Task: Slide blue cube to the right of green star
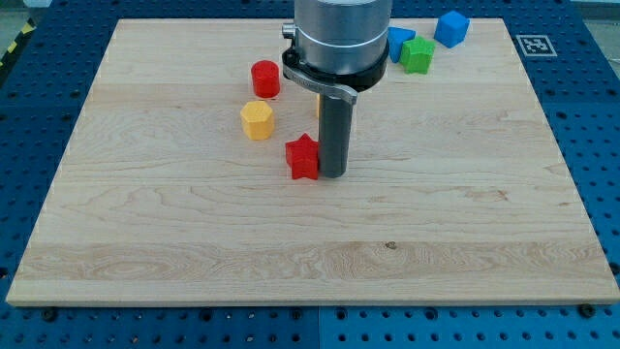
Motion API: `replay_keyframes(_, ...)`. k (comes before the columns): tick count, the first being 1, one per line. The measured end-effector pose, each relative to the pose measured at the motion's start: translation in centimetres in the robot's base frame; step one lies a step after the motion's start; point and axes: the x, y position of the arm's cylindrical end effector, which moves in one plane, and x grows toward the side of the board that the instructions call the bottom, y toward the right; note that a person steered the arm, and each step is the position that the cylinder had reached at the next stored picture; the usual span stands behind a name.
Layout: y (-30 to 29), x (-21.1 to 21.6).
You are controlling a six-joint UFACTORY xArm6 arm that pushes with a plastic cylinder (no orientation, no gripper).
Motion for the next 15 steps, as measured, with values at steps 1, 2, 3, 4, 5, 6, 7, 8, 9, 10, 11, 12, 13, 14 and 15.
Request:
replay_keyframes(1, 1.8, 0.2)
replay_keyframes(2, 10.4, 0.0)
replay_keyframes(3, 17.0, -2.5)
replay_keyframes(4, 21.3, -6.3)
replay_keyframes(5, 23.5, -11.5)
replay_keyframes(6, 25.0, -16.8)
replay_keyframes(7, 26.6, -22.5)
replay_keyframes(8, 27.4, -26.9)
replay_keyframes(9, 26.2, -27.6)
replay_keyframes(10, 21.1, -28.4)
replay_keyframes(11, 19.7, -28.4)
replay_keyframes(12, 19.5, -28.4)
replay_keyframes(13, 18.5, -27.4)
replay_keyframes(14, 18.5, -26.5)
replay_keyframes(15, 18.1, -24.8)
